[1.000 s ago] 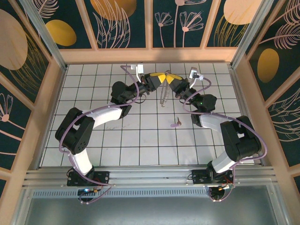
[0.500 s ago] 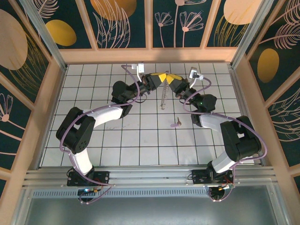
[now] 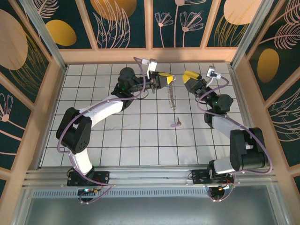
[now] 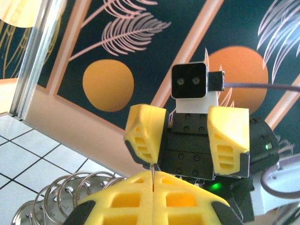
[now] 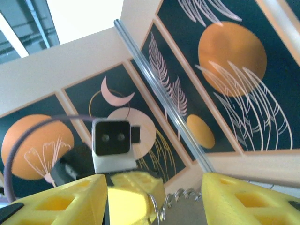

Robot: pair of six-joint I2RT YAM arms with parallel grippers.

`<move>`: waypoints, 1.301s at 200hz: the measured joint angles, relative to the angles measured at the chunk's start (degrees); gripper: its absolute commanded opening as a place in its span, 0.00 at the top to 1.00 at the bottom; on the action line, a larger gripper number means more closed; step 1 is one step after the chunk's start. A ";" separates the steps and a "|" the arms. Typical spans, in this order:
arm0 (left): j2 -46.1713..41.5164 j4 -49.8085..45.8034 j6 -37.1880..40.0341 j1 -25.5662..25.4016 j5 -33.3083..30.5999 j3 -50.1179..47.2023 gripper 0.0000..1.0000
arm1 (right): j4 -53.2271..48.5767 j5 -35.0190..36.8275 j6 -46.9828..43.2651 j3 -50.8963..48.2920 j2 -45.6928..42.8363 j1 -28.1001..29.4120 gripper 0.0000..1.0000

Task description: Put the keys on the keyring

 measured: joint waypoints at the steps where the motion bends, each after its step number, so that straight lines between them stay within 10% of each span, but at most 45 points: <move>1: 0.00 -0.42 0.35 0.00 0.24 0.24 1.00 | -0.04 -0.13 -0.02 0.00 0.00 0.00 0.45; 260: 0.02 -11.85 6.78 1.20 12.85 5.99 1.00 | -0.72 -9.29 -2.29 0.26 2.25 3.85 0.86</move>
